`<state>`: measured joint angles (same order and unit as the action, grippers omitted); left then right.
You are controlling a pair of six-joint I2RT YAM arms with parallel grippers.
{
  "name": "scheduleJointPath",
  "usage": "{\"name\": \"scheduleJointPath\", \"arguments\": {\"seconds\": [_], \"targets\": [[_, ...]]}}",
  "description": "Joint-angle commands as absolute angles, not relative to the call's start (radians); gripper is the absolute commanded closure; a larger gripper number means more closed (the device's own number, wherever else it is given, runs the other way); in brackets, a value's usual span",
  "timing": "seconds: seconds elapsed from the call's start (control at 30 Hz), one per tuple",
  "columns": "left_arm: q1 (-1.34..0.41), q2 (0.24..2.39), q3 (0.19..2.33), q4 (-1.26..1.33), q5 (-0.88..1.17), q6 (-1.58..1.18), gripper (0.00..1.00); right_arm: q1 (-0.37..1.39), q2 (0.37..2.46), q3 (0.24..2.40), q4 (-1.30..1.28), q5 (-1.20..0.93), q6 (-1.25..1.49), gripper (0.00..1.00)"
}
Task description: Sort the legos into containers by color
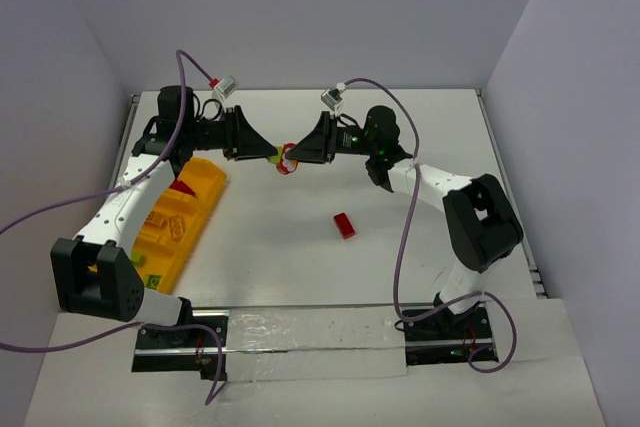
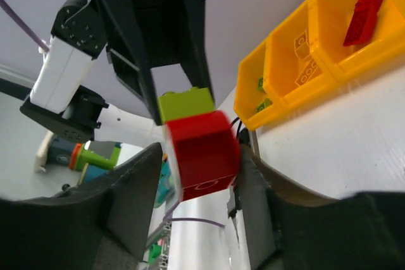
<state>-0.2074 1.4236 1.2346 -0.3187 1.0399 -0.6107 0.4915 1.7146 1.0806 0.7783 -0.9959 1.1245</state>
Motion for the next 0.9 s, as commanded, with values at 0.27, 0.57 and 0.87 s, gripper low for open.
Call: {"name": "scheduleJointPath", "arguments": {"seconds": [0.27, 0.57, 0.87], "targets": [[-0.18, 1.387, 1.278, -0.378, 1.002, -0.546, 1.0, 0.465, 1.74, 1.015, 1.011, -1.017, 1.296, 1.0], [-0.068, 1.313, 1.302, -0.687, 0.6, -0.47, 1.0, 0.38, 1.574, 1.001, 0.176, -0.777, 0.822, 1.0], [-0.064, 1.196, 1.223, -1.112, -0.536, -1.012, 1.0, 0.383, 1.452, 1.223, -0.329, -0.327, 0.504, 1.0]]}}
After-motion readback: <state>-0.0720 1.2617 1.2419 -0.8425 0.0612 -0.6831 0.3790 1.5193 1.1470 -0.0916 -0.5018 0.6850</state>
